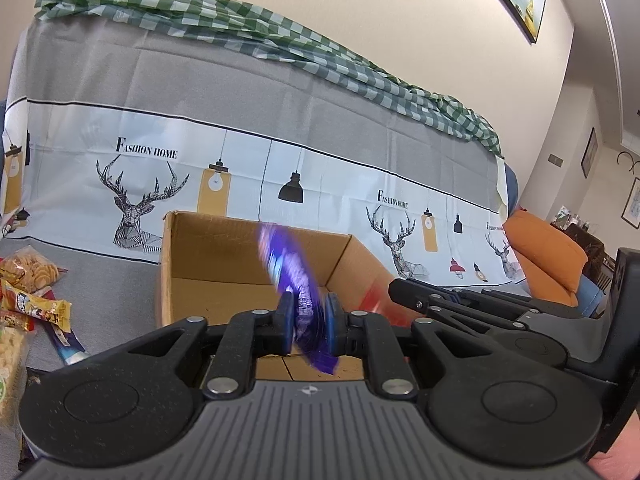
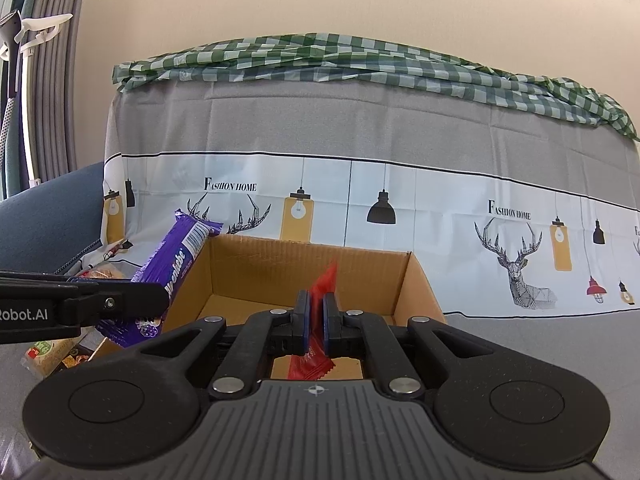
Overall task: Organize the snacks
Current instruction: 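Open the left tool to drop the purple bar while the right tool drops the red packet into the box, then move both open tools back to the snack pile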
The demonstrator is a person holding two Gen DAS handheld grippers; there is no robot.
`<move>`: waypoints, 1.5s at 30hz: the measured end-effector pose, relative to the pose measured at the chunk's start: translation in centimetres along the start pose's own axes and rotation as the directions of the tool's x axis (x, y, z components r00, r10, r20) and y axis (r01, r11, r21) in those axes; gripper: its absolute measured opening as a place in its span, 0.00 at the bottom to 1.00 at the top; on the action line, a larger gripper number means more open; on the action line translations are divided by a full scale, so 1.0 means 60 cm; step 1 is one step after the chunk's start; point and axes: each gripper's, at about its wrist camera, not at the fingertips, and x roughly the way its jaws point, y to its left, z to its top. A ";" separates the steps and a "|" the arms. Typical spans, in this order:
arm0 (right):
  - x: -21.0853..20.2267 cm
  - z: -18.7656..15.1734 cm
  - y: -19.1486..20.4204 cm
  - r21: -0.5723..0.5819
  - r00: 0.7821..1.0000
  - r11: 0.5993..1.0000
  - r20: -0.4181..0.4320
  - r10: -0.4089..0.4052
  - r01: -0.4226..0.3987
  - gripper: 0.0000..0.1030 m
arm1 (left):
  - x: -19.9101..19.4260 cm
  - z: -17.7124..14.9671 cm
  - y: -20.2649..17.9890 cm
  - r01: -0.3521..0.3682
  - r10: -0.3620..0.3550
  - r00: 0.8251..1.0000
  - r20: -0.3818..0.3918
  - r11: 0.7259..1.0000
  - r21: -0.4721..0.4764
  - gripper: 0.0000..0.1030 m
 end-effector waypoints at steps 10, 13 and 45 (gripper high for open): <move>0.006 0.001 0.000 0.011 0.999 0.999 -0.014 -0.030 0.030 0.47 | -0.007 0.004 0.013 -0.026 0.026 1.000 0.010 1.000 -0.016 0.27; 0.007 0.002 0.006 0.008 0.999 0.999 -0.005 -0.039 0.039 0.51 | -0.015 0.005 0.022 -0.035 0.035 0.999 0.010 0.999 -0.018 0.27; -0.016 0.021 0.269 -0.002 0.968 0.969 0.042 0.247 -0.247 0.85 | -0.157 0.047 0.360 -0.152 0.135 0.987 -0.086 0.956 -0.249 0.25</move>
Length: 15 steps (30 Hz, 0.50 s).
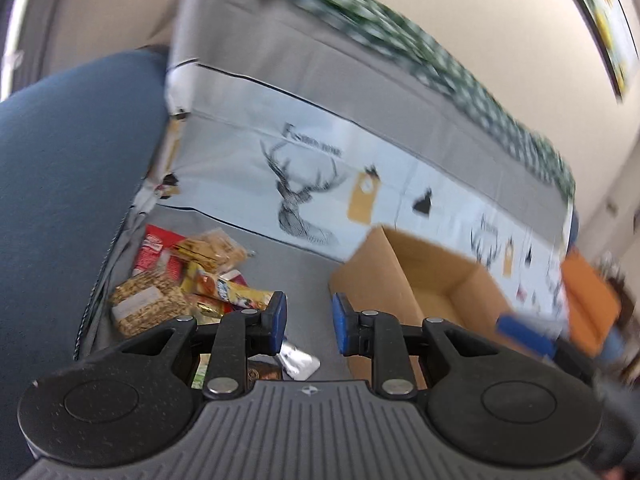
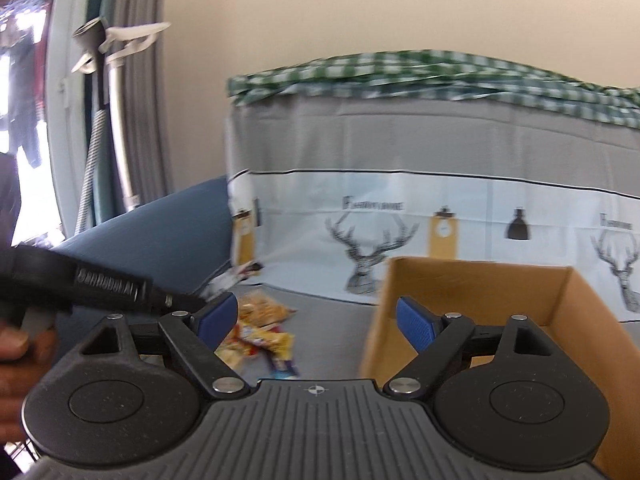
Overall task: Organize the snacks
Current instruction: 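Move both open tools back to the snack pile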
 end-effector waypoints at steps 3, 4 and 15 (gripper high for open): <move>0.015 -0.006 0.025 -0.010 0.999 0.999 -0.020 0.042 -0.043 0.81 | 0.010 0.001 0.019 -0.040 0.039 0.999 -0.038 0.999 -0.033 0.25; 0.020 -0.009 0.032 -0.010 0.998 0.998 -0.029 0.056 -0.057 0.78 | 0.016 -0.001 0.021 -0.064 0.062 0.997 -0.054 0.998 -0.024 0.25; 0.109 -0.065 0.113 -0.002 0.970 0.991 -0.203 0.132 -0.135 0.65 | 0.071 -0.015 0.054 -0.216 0.203 0.956 -0.210 0.976 -0.039 0.25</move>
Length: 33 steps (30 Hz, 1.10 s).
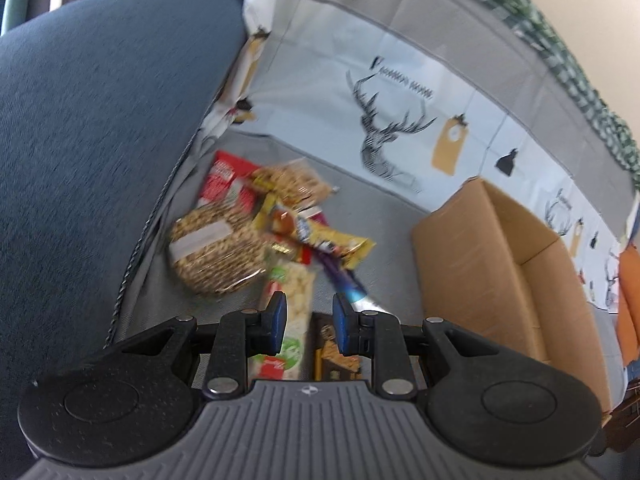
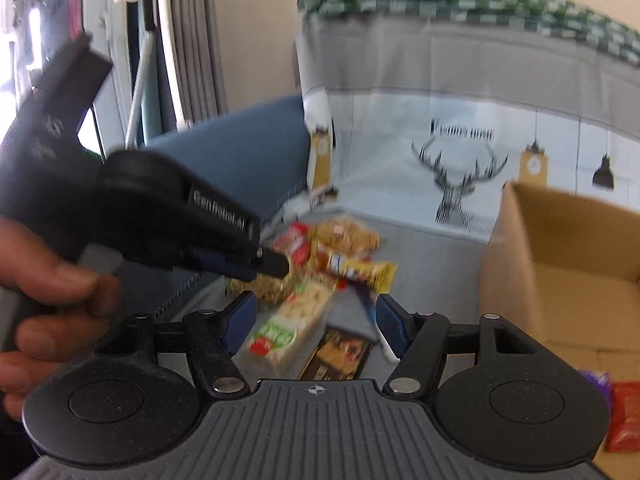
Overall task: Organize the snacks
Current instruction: 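Move both open tools back to the snack pile, then grasp the white-green puffed snack bag with the left tool while the right tool grasps the dark cracker pack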
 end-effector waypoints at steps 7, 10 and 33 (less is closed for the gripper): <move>0.063 -0.025 0.002 0.015 0.995 0.999 -0.091 -0.047 0.049 0.72 | 0.013 0.001 0.018 -0.031 0.030 0.998 -0.048 0.999 -0.012 0.30; 0.086 -0.040 -0.002 0.023 0.991 0.998 -0.129 -0.048 0.051 0.74 | 0.020 0.000 0.021 -0.041 0.041 0.997 -0.065 0.999 -0.009 0.37; 0.114 -0.070 -0.029 0.031 0.970 0.999 -0.242 -0.022 0.030 0.44 | 0.113 0.003 -0.026 -0.128 0.149 0.972 -0.181 0.984 0.122 0.76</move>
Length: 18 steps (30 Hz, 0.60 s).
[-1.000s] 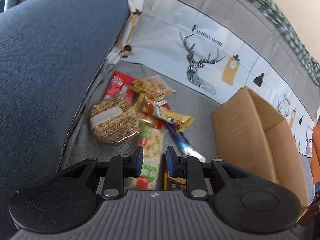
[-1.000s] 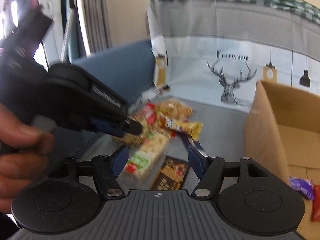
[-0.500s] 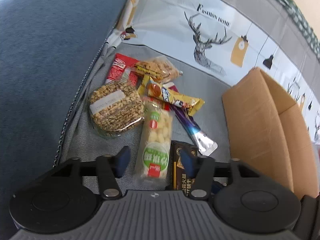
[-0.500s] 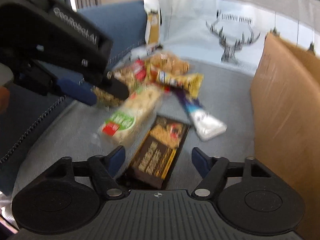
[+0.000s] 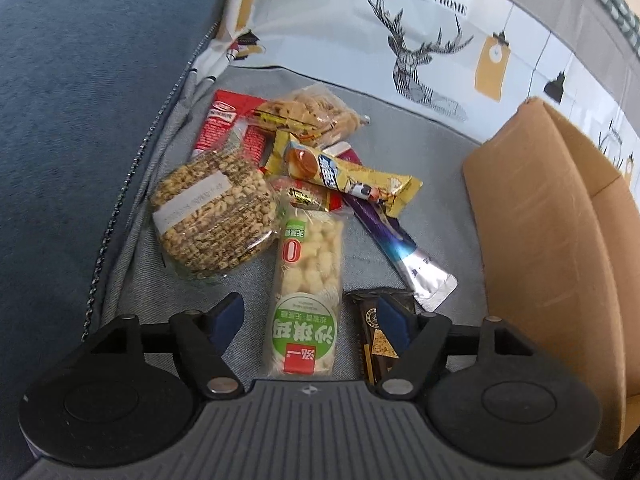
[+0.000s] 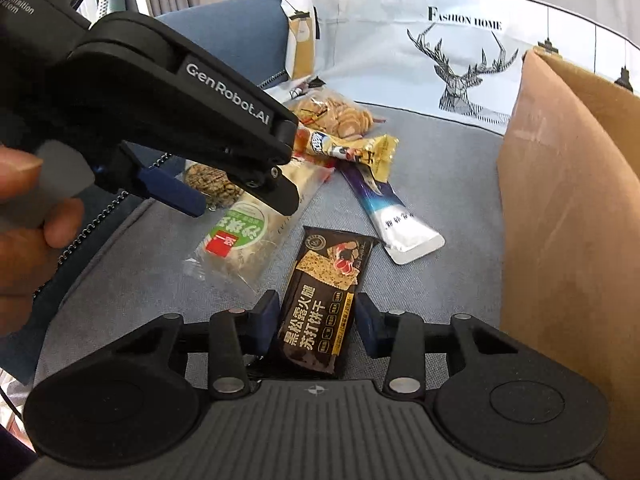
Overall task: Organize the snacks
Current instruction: 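Grasp the white-green puffed snack bag with the left tool while the right tool grasps the dark cracker pack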
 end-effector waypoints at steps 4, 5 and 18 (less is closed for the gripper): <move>0.010 -0.001 0.001 0.000 1.000 1.000 -0.016 -0.009 0.009 0.61 | 0.013 -0.002 -0.010 -0.024 0.025 0.999 -0.022 0.999 0.043 0.78; 0.013 -0.001 0.001 -0.001 1.000 1.000 -0.021 -0.012 0.012 0.62 | 0.014 -0.003 -0.011 -0.027 0.028 0.999 -0.023 0.998 0.048 0.78; 0.015 0.001 -0.006 -0.005 1.000 1.000 -0.009 -0.017 0.017 0.40 | 0.030 -0.001 -0.021 -0.055 0.059 0.997 -0.043 0.995 0.085 0.77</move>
